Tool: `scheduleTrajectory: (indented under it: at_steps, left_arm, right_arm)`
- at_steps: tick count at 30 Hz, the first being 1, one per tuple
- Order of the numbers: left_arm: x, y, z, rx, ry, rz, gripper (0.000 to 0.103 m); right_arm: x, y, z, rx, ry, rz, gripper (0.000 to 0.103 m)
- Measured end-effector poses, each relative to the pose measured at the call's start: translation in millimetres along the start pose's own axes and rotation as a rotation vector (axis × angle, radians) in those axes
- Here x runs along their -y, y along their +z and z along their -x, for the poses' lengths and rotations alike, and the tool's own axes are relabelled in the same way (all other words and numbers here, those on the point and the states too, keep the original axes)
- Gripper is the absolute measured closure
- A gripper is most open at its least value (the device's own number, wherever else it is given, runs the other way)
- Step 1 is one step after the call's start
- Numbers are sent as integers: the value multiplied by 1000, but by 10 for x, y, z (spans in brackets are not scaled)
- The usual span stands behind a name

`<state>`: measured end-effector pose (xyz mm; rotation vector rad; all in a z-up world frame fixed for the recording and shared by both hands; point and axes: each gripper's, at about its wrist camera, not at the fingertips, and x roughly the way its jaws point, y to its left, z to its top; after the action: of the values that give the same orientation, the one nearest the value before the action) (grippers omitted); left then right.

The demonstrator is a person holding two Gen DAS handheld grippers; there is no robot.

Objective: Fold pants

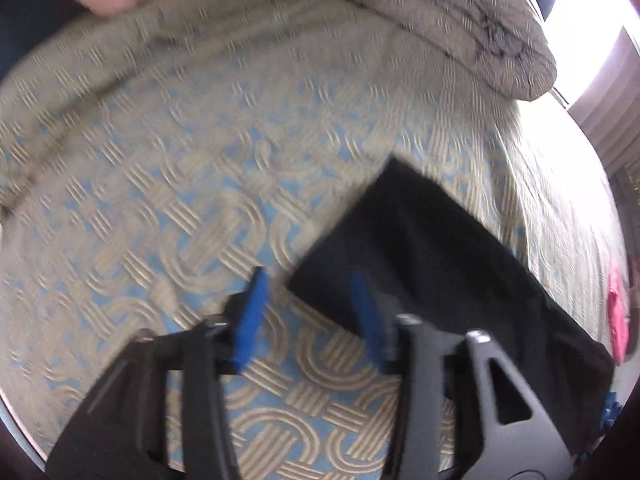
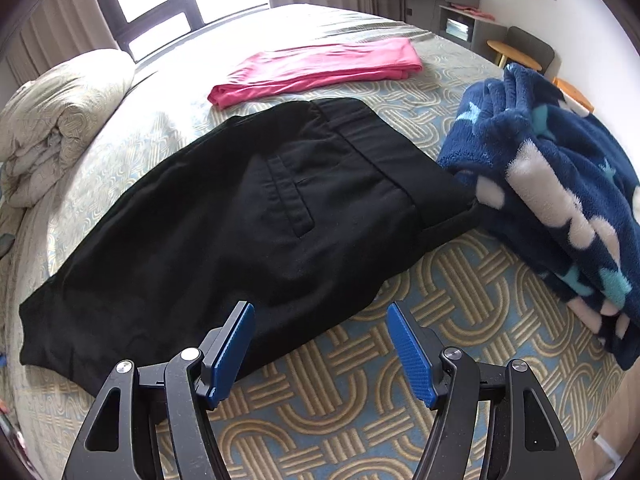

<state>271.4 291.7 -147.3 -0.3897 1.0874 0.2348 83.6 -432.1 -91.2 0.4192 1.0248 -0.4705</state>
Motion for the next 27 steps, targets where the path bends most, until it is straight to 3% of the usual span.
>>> scheduleTrajectory:
  at_steps: [5,7,8,9,13,14,17,18,19,21,23,24,27]
  left_arm:
    - [-30,-80,-320,-94,-44,119,46]
    - [-26,-81,-371,-89,-59,155,47]
    - [-5,-69,-358,-66,-63,157,55]
    - [18,-51,-332,-44,-77,146,96]
    - [-22,77,99,123,-250,212,94]
    - [-22,102,151,138,-236,216,92]
    - [11,142,336,199,21,191,84]
    - [29,109,416,223,83,171,76]
    - [50,74,471,234,99,158,65]
    - [134,-87,636,263,109,117,59]
    - [365,-347,773,257,33,9,59]
    - [543,-502,791,210,-43,-78,59]
    - [1360,-1274,795,-22,-339,-418,59]
  right_arm:
    - [-54,4,27,7,-6,34,33]
    - [-81,-2,23,6,-18,57,33]
    - [-77,-2,13,2,-24,60,33]
    - [-53,5,-4,-4,-25,52,33]
    - [211,56,-44,-35,14,-72,33]
    - [297,64,-40,-37,31,-110,33]
    - [532,91,-48,-44,56,-189,33]
    - [596,102,-58,-45,55,-204,33]
    - [636,106,-64,-44,57,-213,33]
    - [707,108,-87,-47,73,-223,33]
    - [747,99,-129,-64,93,-225,33]
    - [758,99,-158,-71,100,-223,33]
    - [755,91,-206,-71,118,-212,33]
